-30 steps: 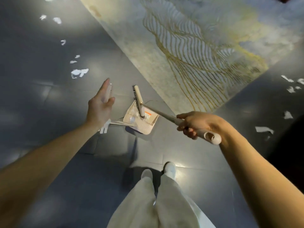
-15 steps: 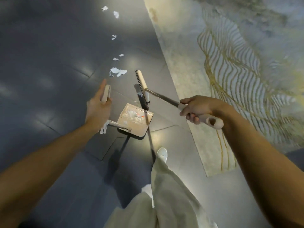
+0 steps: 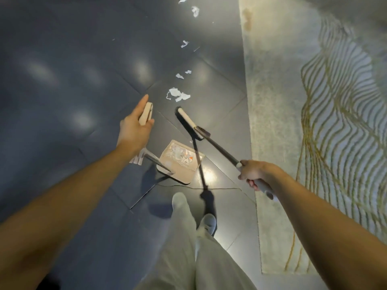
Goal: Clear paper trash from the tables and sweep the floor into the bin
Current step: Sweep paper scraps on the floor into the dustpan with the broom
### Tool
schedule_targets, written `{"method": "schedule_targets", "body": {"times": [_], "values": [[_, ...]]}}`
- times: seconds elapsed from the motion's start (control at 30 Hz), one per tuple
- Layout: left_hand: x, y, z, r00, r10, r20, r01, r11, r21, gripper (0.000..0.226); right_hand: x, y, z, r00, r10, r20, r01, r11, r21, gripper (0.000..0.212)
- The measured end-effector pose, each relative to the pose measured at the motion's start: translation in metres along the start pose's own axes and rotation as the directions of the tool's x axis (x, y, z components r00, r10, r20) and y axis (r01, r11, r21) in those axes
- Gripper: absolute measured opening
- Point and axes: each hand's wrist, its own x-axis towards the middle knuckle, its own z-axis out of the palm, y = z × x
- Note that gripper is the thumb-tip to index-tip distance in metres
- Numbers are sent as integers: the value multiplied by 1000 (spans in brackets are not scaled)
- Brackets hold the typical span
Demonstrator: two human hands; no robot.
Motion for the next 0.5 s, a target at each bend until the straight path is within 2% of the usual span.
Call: {"method": "schedule_targets", "body": {"times": [0.2, 0.37, 0.5], "values": [[26, 15, 6, 997, 42, 67, -44, 999, 19, 65, 2, -15, -16, 964, 87, 252, -97, 995, 28, 40], [57, 17, -6, 995, 36, 91, -37, 999, 14, 63, -23, -28, -76, 941, 106, 321, -149, 983, 111, 43], [79, 21, -18, 996, 32, 80, -32, 999, -6, 66, -28, -60, -110, 959, 63, 276, -103, 986, 132, 51]]}}
